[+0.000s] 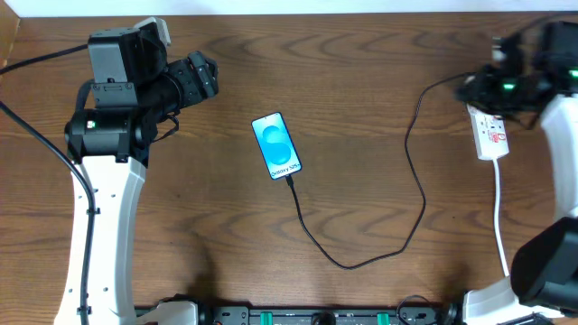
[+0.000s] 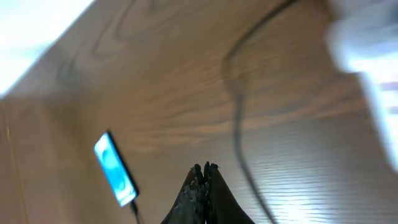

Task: Plug charger to phone and switch on socket
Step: 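Move the right gripper over to the white power strip, then lower the right gripper tip onto the orange switch beside the charger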

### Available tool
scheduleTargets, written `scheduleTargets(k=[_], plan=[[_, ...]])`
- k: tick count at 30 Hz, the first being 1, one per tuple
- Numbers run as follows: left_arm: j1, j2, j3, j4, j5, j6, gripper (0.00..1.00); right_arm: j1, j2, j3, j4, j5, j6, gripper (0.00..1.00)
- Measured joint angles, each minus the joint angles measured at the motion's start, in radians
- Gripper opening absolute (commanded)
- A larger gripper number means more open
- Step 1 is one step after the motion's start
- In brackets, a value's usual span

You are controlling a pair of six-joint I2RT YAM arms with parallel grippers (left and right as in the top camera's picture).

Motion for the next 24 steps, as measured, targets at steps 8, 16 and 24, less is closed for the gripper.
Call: scheduleTargets(k=[8, 16, 24], plan=[[0.0, 0.0, 0.0, 0.0, 0.0, 0.0, 0.85, -0.232, 0.0, 0.0, 0.009, -0.013, -0.001, 0.01], [0.0, 0.0, 0.0, 0.0, 0.0, 0.0, 0.84, -0.33, 0.081, 0.0, 0.073, -0.016, -0.002, 0.01], [0.0, 0.0, 0.0, 0.0, 0.0, 0.0, 0.84, -0.331, 0.219, 0.0, 0.165, 0.003, -0.004, 0.01]])
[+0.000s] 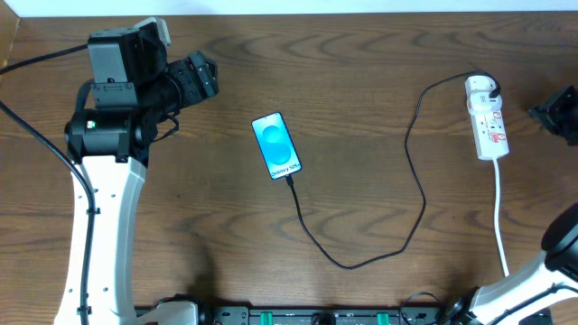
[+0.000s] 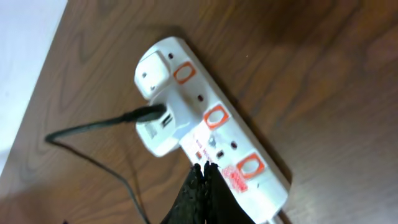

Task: Plug charger to phone and switch on socket
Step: 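Lower the right gripper tip onto the orange switch beside the charger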

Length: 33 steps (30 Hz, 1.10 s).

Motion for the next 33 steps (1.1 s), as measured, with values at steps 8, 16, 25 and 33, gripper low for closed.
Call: scheduleTargets(k=[8, 16, 25, 33], plan=[[0.0, 0.0, 0.0, 0.0, 0.0, 0.0, 0.84, 0.008, 0.08, 0.0, 0.083, 0.01, -0.001, 0.01], [0.0, 0.0, 0.0, 0.0, 0.0, 0.0, 0.84, 0.048, 0.152, 0.0, 0.155, 0.023, -0.012, 0.01], [0.0, 0.0, 0.0, 0.0, 0.0, 0.0, 0.84, 0.098, 0.208, 0.0, 0.225, 0.041, -0.004, 0.01], [0.0, 0.0, 0.0, 0.0, 0.0, 0.0, 0.85, 0.107, 0.209, 0.0, 0.226, 0.068, 0.016, 0.01]])
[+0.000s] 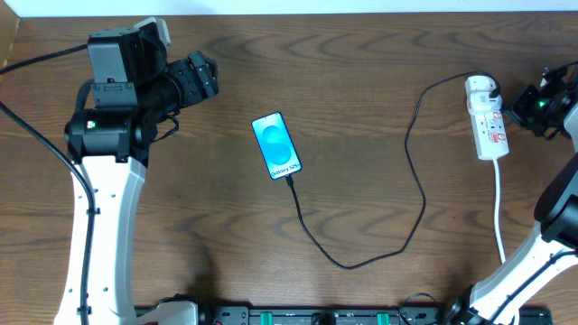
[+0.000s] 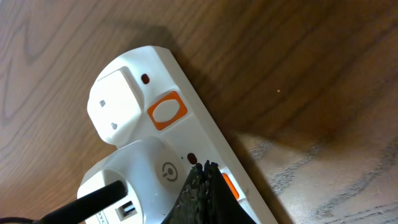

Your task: Plug charger to phone and switch on socket

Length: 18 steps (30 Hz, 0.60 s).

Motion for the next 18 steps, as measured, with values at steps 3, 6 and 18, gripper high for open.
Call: scheduleTargets(k=[3, 6, 18], plan=[[0.0, 0.0, 0.0, 0.0, 0.0, 0.0, 0.84, 0.001, 0.008, 0.0, 0.0, 0.003, 0.006, 0.01], [0.0, 0.0, 0.0, 0.0, 0.0, 0.0, 0.84, 0.005, 0.026, 0.0, -0.003, 0.002, 0.011, 0.01], [0.0, 0.0, 0.0, 0.0, 0.0, 0.0, 0.84, 0.02, 0.027, 0.021, -0.043, 0.037, 0.014, 0.01]])
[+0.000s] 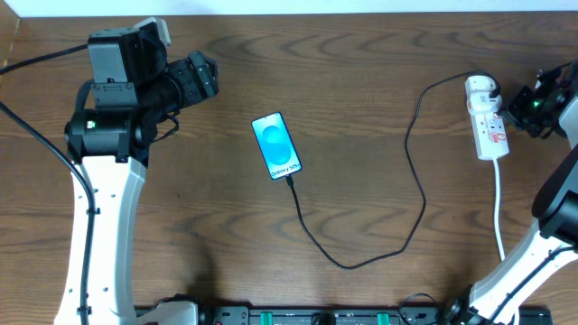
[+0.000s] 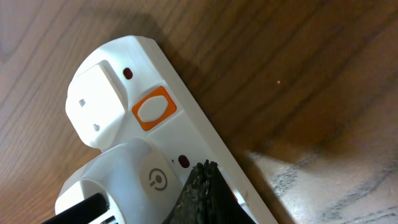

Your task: Plug charger to phone and switch on socket

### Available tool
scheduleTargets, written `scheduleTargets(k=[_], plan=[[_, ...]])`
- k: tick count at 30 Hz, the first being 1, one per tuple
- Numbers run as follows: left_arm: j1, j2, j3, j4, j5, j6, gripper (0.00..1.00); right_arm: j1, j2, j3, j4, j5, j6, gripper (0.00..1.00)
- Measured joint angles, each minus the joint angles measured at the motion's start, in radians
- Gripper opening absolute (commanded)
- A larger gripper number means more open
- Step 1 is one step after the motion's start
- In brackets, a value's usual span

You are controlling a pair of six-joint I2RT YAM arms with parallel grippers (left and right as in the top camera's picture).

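Observation:
The phone lies mid-table, screen lit blue, with the black cable plugged into its lower end and looping right to the white charger seated in the white power strip. In the right wrist view the strip fills the frame, showing an orange switch and the charger body. My right gripper is shut, its tips down on the strip over the second switch, which they hide. My left gripper hangs at the far left; its jaws are not readable.
The strip's white lead runs down the right side toward the front edge. A dark rail lines the front of the wooden table. The left arm's white column stands at the left.
My right gripper has come lower and closer to the strip; its shut tips now cover the second orange switch that partly showed beside them before. Phone, cable and left arm are unchanged.
The phone was plugged in from the first moment. My right gripper, shut, was first over the strip's top end in a blurred view, then off to the right of the strip. It later stood close over the strip, and now presses at the second switch.

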Motion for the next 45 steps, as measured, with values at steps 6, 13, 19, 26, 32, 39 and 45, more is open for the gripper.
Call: scheduleTargets(k=[6, 13, 19, 26, 32, 39, 45], plan=[[0.0, 0.0, 0.0, 0.0, 0.0, 0.0, 0.85, 0.001, 0.0, 0.011, -0.033, 0.004, 0.006, 0.01], [0.0, 0.0, 0.0, 0.0, 0.0, 0.0, 0.85, 0.002, 0.0, 0.013, -0.04, 0.006, 0.014, 0.01], [0.0, 0.0, 0.0, 0.0, 0.0, 0.0, 0.85, 0.013, 0.0, 0.022, -0.053, 0.034, 0.022, 0.01], [0.0, 0.0, 0.0, 0.0, 0.0, 0.0, 0.85, 0.026, -0.001, 0.028, -0.063, 0.068, 0.045, 0.01], [0.0, 0.0, 0.0, 0.0, 0.0, 0.0, 0.84, 0.03, -0.001, 0.033, -0.072, 0.082, 0.079, 0.01], [0.0, 0.0, 0.0, 0.0, 0.0, 0.0, 0.84, 0.032, -0.001, 0.037, -0.085, 0.087, 0.119, 0.01], [0.0, 0.0, 0.0, 0.0, 0.0, 0.0, 0.85, 0.036, -0.011, 0.035, -0.125, 0.08, 0.161, 0.01]])
